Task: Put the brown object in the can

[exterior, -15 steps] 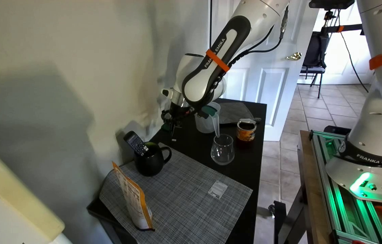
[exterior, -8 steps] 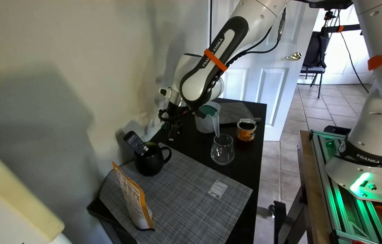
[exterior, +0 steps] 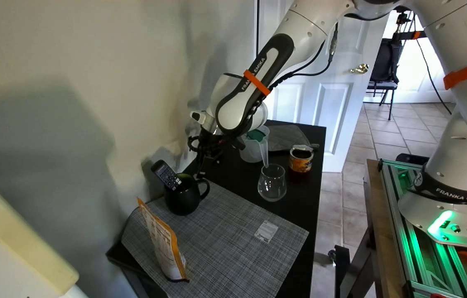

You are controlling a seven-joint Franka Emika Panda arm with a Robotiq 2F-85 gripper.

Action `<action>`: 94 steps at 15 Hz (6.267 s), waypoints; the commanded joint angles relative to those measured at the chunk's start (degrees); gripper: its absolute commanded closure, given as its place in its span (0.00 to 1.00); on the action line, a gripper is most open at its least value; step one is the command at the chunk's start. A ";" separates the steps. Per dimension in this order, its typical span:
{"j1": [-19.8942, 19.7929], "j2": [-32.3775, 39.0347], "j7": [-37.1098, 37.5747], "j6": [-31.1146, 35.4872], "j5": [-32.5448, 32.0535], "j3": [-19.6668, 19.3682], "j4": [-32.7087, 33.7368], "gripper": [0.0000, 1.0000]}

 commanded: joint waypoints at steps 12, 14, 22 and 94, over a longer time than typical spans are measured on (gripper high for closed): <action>-0.77 10.39 -1.73 -0.95 -6.79 4.27 7.86 0.59; -0.96 11.00 -1.86 -0.63 -6.94 4.58 8.29 0.61; -1.90 12.25 -2.50 -0.22 -7.05 6.18 9.56 0.79; 19.31 -38.86 33.04 -34.08 -1.20 -23.73 -32.84 0.91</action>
